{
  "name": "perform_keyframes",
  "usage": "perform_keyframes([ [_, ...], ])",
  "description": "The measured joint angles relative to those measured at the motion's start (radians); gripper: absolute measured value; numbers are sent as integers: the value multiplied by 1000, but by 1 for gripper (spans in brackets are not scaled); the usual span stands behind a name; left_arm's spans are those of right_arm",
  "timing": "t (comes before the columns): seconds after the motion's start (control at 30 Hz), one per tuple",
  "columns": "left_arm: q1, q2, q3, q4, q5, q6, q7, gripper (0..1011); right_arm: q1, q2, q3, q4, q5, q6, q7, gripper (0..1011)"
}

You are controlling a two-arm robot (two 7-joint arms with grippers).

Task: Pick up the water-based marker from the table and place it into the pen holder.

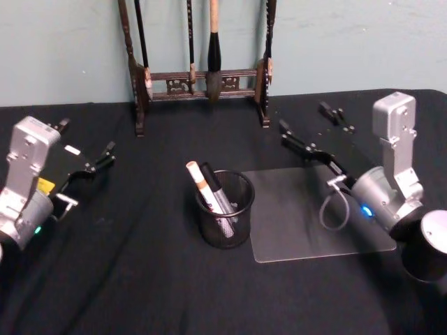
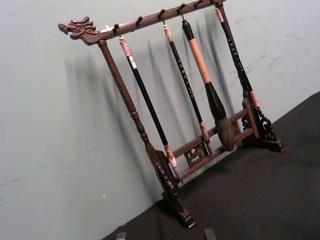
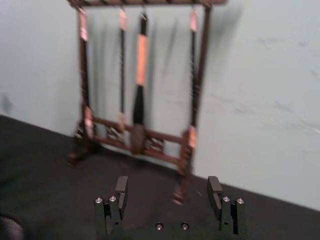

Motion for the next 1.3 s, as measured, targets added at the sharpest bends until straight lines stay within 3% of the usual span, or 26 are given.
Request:
perform_keyframes([
  [0.13, 0, 0, 0, 0, 0, 0, 0, 1001, -16, 8, 22, 11, -40, 16, -43, 1003],
  [0.37, 0, 0, 0, 0, 0, 0, 0, 1001, -24, 1, 40, 37, -70, 20, -65, 1002],
  [1.3, 0, 0, 0, 0, 0, 0, 0, 1001, -22, 3, 35, 32, -65, 18, -61, 1003],
])
